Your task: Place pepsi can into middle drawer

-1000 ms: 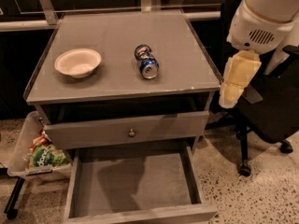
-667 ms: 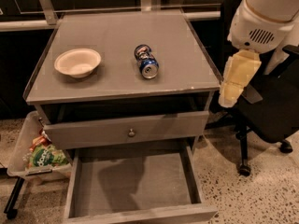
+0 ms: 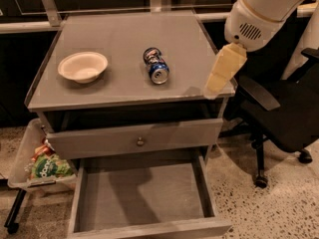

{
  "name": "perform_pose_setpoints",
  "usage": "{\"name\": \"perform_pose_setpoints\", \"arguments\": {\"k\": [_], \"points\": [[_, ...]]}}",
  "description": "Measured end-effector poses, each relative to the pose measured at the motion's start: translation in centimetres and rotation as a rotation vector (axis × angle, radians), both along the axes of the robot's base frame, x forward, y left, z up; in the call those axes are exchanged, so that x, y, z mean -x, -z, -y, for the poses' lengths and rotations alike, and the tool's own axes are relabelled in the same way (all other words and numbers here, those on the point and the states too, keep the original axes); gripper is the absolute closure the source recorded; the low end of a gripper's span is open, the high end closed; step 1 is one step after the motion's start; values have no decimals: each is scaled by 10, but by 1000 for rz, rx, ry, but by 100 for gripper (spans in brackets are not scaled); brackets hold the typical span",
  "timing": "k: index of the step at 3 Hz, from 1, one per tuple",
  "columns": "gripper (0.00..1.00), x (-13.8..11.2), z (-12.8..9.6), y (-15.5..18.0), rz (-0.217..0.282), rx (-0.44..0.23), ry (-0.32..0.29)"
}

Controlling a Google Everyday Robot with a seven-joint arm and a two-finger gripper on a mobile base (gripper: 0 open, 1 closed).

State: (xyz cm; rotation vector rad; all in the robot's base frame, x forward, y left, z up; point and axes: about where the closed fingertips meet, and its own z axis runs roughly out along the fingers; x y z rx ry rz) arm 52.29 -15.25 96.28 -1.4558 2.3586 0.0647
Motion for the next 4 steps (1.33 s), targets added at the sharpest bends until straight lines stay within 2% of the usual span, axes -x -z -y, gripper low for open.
{"name": "perform_pose_setpoints", "arguments": {"k": [1, 2, 3, 4], "points": [[0, -36, -10, -6, -25, -91, 139], [0, -69, -15, -8, -61, -156, 237], [0, -73, -16, -11, -50, -165, 244], [0, -79, -41, -3, -40, -181, 257]]}}
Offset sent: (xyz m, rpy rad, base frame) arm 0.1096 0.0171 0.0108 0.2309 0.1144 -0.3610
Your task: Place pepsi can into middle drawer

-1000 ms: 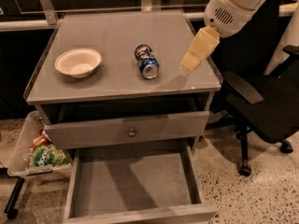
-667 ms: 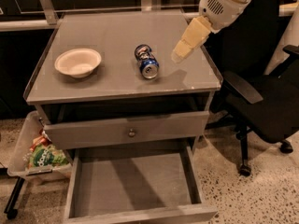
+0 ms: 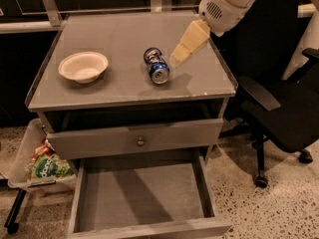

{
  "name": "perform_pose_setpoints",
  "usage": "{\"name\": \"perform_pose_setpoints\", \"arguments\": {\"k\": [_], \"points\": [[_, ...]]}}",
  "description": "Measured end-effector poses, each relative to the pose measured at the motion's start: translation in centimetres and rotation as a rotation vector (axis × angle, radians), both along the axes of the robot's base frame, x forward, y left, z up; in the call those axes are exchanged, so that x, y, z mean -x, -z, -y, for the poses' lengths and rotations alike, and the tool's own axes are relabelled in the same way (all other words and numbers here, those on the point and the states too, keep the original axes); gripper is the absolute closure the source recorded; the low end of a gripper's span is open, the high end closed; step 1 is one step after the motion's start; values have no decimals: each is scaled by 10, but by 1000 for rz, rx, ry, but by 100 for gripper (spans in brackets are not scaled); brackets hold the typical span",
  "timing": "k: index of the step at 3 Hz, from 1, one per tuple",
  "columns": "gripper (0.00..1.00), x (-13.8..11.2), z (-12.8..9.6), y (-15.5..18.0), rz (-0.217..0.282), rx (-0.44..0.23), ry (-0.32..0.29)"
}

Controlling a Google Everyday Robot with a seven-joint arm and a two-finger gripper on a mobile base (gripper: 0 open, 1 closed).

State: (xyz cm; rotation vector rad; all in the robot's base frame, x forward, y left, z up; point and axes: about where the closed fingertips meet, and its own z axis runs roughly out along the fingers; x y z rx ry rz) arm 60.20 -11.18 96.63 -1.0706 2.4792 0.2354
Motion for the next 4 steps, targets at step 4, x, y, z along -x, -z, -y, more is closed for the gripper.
{"name": "perform_pose_setpoints", "arguments": {"k": [4], "points": [[0, -65, -95, 37, -57, 49, 64]]}}
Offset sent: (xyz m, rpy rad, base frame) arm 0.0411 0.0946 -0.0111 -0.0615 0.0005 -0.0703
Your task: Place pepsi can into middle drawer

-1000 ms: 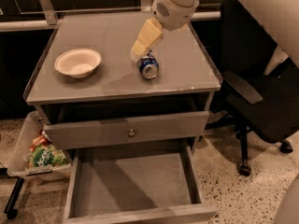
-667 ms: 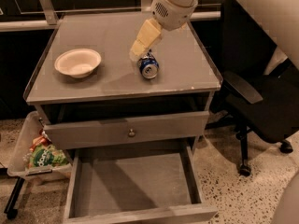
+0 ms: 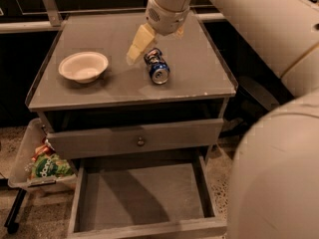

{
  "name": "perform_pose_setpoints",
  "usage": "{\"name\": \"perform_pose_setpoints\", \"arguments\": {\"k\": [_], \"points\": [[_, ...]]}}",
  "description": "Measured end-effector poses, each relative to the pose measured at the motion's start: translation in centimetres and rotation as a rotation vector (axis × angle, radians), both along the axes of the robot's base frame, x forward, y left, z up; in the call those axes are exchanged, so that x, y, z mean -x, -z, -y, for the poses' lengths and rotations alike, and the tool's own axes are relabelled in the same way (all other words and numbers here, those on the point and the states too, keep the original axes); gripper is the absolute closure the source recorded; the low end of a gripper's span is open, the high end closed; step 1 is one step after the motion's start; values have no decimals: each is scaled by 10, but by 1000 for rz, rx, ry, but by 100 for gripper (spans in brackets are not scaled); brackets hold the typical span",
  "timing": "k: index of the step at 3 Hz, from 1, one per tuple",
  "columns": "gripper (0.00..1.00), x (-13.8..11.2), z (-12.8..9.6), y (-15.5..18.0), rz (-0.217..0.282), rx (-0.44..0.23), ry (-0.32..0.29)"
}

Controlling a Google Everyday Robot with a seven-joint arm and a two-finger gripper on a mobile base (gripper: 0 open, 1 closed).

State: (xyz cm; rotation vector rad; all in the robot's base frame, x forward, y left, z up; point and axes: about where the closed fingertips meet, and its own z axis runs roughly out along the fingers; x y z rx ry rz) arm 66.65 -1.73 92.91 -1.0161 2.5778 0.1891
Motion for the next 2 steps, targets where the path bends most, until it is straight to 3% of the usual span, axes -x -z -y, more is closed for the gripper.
{"name": "perform_pose_setpoints", "arguments": {"k": [2], "points": [[0, -29, -4, 39, -42, 64, 56]]}}
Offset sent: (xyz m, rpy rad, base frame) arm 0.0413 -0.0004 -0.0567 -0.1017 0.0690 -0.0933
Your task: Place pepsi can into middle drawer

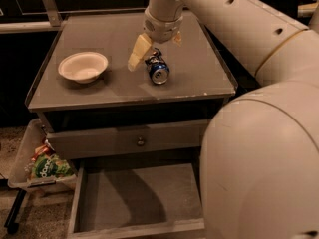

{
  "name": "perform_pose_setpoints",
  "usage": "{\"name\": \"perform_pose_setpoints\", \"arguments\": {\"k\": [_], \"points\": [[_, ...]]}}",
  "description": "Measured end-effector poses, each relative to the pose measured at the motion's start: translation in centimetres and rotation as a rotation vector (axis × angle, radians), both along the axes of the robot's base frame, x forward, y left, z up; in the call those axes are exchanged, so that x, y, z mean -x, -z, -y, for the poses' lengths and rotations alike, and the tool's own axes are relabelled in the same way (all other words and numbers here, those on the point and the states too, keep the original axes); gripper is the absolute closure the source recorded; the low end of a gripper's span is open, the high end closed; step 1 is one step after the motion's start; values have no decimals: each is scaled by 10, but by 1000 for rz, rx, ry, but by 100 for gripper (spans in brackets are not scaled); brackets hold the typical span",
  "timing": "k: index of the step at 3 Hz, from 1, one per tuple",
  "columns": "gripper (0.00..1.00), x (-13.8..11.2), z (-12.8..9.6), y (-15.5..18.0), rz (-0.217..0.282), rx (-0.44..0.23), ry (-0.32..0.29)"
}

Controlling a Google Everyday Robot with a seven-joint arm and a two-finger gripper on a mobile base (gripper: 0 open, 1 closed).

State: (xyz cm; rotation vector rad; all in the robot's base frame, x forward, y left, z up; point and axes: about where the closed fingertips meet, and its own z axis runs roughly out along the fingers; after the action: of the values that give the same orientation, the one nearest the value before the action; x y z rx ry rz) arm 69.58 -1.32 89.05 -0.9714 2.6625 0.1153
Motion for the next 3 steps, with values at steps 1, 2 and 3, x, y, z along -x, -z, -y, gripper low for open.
{"name": "perform_pose_setpoints", "arguments": {"k": [1, 2, 3], "points": [[0, -8, -2, 20, -25, 24, 15], [0, -17, -3, 36, -38, 39, 25], [0, -21, -2, 52, -60, 35, 19]]}}
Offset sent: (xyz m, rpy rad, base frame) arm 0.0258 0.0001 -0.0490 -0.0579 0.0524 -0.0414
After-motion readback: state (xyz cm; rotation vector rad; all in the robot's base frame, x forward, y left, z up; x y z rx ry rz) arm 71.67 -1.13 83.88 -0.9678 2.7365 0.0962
